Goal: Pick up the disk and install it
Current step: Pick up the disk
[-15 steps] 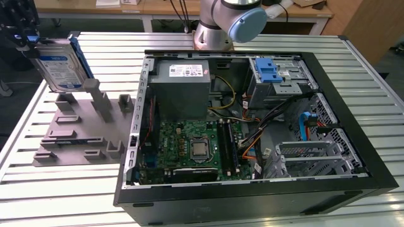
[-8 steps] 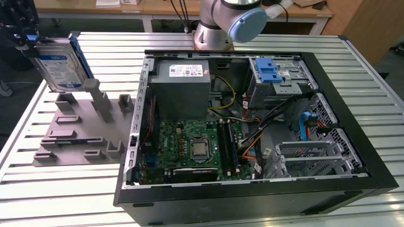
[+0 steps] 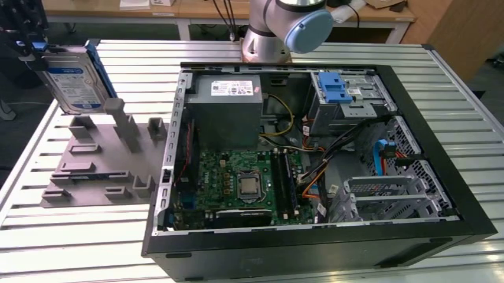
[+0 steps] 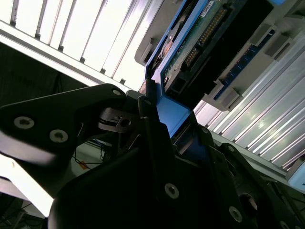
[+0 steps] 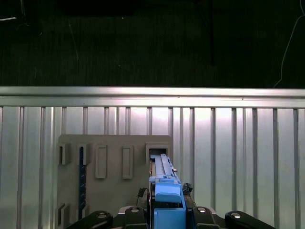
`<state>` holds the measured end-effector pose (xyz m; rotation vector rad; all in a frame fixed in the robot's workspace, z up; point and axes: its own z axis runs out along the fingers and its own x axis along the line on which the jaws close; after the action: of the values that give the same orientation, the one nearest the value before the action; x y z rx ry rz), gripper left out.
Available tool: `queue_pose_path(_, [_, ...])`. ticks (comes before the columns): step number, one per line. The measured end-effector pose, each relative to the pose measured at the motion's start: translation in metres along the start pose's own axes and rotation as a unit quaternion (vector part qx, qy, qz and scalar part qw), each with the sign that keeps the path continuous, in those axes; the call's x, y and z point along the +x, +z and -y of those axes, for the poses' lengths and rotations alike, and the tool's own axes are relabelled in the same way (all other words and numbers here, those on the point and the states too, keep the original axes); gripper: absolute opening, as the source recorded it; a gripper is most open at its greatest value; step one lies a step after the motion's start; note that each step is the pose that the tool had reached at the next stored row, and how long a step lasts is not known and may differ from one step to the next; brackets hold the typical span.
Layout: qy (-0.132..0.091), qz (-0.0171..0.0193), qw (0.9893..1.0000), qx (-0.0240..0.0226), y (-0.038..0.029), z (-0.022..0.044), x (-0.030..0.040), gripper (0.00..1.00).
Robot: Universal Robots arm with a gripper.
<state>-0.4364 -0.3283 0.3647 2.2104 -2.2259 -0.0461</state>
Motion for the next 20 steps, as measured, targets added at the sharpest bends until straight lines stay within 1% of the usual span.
queue_pose_path(13, [0.0,-0.0001,1.0,-0.0002,-0.0025,-0.0001,0.0,0.36])
queue_pose_path(16, [0.0,-0.0001,1.0,-0.0002,-0.0052,-0.0001,-0.0001,0.36])
queue_pose_path(20, [0.0,0.0,1.0,-0.0001,-0.0113,-0.0002,-0.0002,0.36])
